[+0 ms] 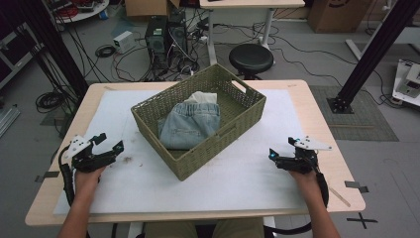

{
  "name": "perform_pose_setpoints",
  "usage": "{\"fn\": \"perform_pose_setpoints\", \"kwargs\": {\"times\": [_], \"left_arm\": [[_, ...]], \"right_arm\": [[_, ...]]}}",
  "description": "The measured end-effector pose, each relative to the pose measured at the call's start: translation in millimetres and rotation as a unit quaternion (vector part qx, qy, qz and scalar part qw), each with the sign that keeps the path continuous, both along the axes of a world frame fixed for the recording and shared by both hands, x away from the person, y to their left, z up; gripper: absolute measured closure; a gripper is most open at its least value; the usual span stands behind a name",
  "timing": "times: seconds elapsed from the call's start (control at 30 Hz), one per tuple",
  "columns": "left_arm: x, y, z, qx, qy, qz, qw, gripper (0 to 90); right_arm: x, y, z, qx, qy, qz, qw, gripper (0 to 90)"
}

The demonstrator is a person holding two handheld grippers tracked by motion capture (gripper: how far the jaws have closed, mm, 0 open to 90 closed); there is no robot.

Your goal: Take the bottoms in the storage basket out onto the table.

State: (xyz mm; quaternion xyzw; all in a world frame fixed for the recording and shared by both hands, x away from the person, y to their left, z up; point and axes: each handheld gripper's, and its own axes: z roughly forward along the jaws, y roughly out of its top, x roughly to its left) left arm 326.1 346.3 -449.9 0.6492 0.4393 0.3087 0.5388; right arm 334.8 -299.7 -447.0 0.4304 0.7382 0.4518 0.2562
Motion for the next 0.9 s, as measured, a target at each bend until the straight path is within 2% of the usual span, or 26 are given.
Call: {"fn": "perform_pose_setpoints", "kwargs": {"times": [0.4, 0.57, 0.6, 0.67, 0.7, 0.73, 0.77, 0.8, 0.83, 0.87, 0.9], "left_arm": [[0.0, -0.5, 0.1, 0.004, 0.001, 0.001, 1.0000, 20.2], [-0.8, -1.4, 0.1, 0.009, -0.004, -0.007, 0.9999, 20.2], [-1.7, -2.1, 0.0, 0.013, -0.009, -0.009, 0.9998, 20.2], [-1.6, -2.2, 0.0, 0.013, -0.008, -0.009, 0.9998, 20.4], [-1.0, -1.8, 0.0, 0.010, -0.008, -0.011, 0.9999, 20.4], [-1.0, -1.8, 0.0, 0.010, -0.008, -0.011, 0.9999, 20.4], [-1.0, -1.4, 0.0, 0.009, -0.007, -0.012, 0.9999, 20.4], [-1.0, -1.3, 0.0, 0.008, -0.007, -0.013, 0.9999, 20.4], [-1.2, -1.4, 0.0, 0.008, -0.007, -0.013, 0.9999, 20.4], [-1.4, -1.7, 0.0, 0.009, -0.008, -0.013, 0.9998, 20.4], [-1.5, -1.6, 0.0, 0.011, -0.008, -0.015, 0.9998, 20.4]], "right_arm": [[-0.2, -2.0, 0.1, 0.009, -0.001, -0.001, 1.0000, 11.1], [1.1, 2.6, 3.7, 0.024, 0.012, 0.014, 0.9996, 11.1], [0.0, 7.8, 11.5, 0.046, 0.001, 0.023, 0.9986, 11.1], [-1.3, 14.4, 20.0, 0.068, -0.005, 0.045, 0.9967, 11.1], [-1.6, 18.0, 23.8, 0.074, -0.008, 0.058, 0.9955, 11.1], [-1.6, 18.0, 23.8, 0.074, -0.008, 0.058, 0.9955, 11.1], [-0.3, 23.9, 32.2, 0.082, -0.007, 0.086, 0.9929, 11.1], [1.0, 25.9, 37.4, 0.092, -0.010, 0.096, 0.9910, 11.1], [1.0, 25.9, 37.4, 0.092, -0.010, 0.096, 0.9910, 11.1], [2.8, 27.4, 42.8, 0.105, -0.012, 0.108, 0.9886, 11.1], [6.6, 31.3, 54.3, 0.133, -0.018, 0.130, 0.9823, 11.1]]}}
